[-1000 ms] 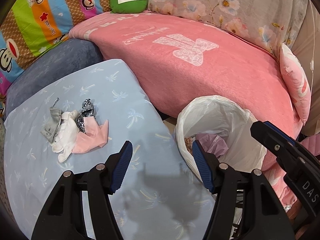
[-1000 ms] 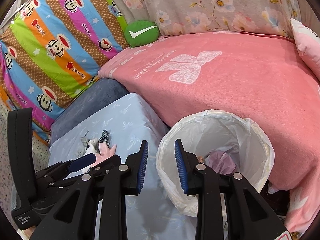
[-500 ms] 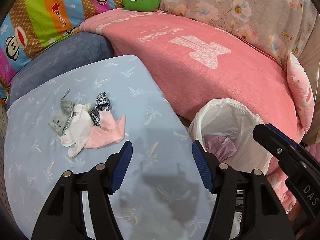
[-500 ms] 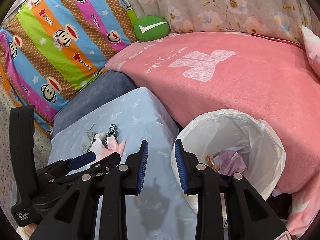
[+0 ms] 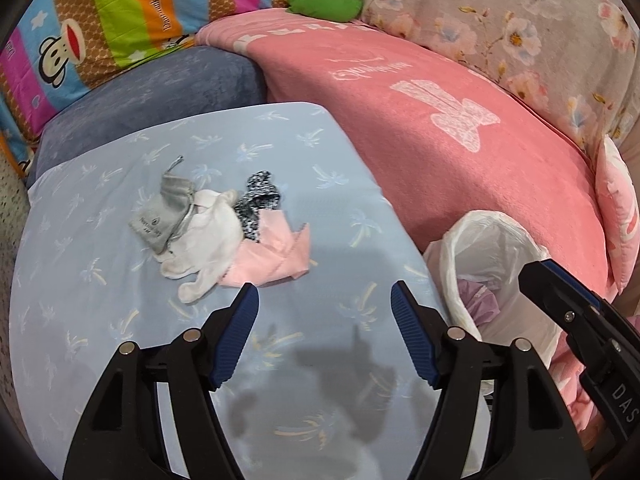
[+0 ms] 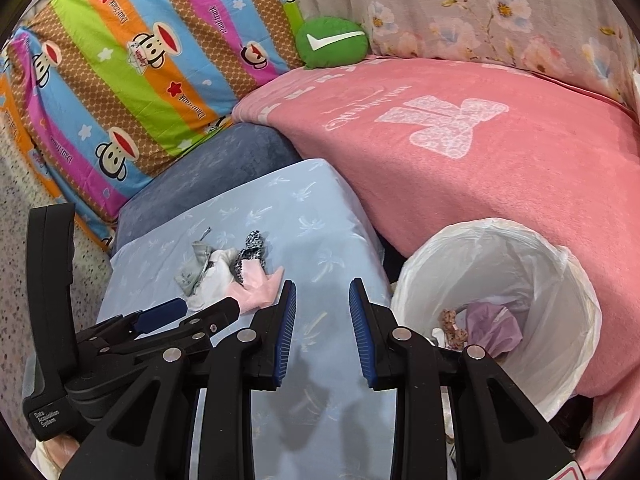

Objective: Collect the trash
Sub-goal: 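Move both open tools back from the bin to the remaining pile, then grasp the grey pouch with the left tool while the right tool grasps the pink tulle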

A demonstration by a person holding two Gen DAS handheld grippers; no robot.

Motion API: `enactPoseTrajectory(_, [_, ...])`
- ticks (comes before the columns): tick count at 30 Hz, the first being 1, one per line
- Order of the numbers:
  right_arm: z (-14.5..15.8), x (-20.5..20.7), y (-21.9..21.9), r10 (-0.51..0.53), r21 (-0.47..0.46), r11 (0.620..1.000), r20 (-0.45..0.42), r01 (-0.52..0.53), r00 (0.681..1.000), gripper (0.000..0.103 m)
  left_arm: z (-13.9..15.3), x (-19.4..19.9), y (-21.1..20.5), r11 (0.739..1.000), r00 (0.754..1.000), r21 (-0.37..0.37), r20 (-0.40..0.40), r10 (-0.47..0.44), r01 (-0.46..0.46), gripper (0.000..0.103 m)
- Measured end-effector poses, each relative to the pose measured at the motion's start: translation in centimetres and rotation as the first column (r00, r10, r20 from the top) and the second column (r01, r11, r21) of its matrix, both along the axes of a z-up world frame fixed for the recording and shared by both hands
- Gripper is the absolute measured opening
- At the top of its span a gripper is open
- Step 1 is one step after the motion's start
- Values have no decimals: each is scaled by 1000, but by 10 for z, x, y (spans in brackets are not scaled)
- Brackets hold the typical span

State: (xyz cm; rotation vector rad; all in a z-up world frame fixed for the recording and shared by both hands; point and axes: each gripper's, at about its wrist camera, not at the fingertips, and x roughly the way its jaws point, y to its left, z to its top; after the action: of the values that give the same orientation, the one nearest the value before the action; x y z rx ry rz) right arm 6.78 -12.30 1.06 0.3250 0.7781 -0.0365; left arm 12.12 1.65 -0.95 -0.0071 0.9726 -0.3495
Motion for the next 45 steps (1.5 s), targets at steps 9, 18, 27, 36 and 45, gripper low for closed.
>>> enactPoseTrajectory(9, [-9,21,34,63,-12,998,-30,-64,998,37,-17,18,50,995,994,4,-40,101,-101,67])
enactPoseTrajectory(18, [-30,54,73,136,-25,990,-81,-138,987,37,-36,40,103,977,974,10,-80,213,-213,71])
enactPoseTrajectory(27, [-64,94,104,173,-21,984,-148,-178,974,38,-56,67,136,963,956,15,-117,270,-270,77])
enactPoseTrajectory(36, [-98,129,111,159,-19,986,-208,-167,965,44,-74,100,144,949,938,13,-144,314,-316,84])
enactPoseTrajectory(45, [-127,145,112,158,-9,986,-263,-166,952,44,-92,125,147,940,926,5,-168,338,-342,83])
